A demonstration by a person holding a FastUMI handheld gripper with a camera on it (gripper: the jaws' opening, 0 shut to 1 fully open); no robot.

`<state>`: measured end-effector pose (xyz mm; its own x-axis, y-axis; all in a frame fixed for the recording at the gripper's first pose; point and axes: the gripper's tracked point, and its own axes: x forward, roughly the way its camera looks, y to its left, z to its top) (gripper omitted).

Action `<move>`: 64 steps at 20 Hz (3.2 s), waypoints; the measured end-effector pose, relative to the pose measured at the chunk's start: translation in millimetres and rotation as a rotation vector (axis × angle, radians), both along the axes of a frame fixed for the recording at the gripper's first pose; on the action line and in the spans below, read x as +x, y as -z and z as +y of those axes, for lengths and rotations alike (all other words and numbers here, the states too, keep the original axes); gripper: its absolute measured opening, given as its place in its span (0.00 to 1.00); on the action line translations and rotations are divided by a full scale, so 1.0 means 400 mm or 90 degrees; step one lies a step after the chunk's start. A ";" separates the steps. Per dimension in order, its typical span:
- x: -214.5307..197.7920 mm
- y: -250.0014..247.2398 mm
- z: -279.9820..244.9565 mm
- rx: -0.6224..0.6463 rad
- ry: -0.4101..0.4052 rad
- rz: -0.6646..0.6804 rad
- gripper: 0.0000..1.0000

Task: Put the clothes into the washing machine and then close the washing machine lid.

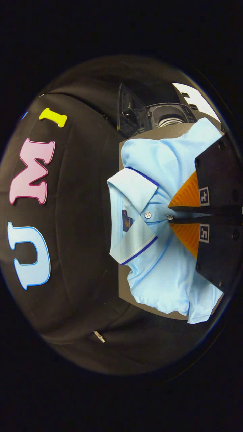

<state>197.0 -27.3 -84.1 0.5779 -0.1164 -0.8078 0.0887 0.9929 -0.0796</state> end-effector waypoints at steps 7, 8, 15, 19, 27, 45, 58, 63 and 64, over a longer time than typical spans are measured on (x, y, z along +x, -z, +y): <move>0.002 -0.044 0.011 -0.026 -0.008 -0.061 0.05; -0.004 -0.056 0.014 -0.018 -0.003 -0.070 0.05; -0.018 -0.192 0.017 -0.021 -0.003 -0.152 0.05; -0.010 -0.263 -0.012 -0.047 -0.011 -0.181 0.05; -0.013 -0.382 -0.138 -0.054 -0.042 -0.224 0.05; -0.016 -0.457 -0.664 -0.082 0.004 -0.248 0.05; -0.006 -0.283 -0.866 -0.136 0.025 -0.178 0.05; -0.027 -0.155 -0.906 -0.122 0.025 -0.132 0.05; -0.031 -0.128 -0.908 -0.120 0.022 -0.122 0.05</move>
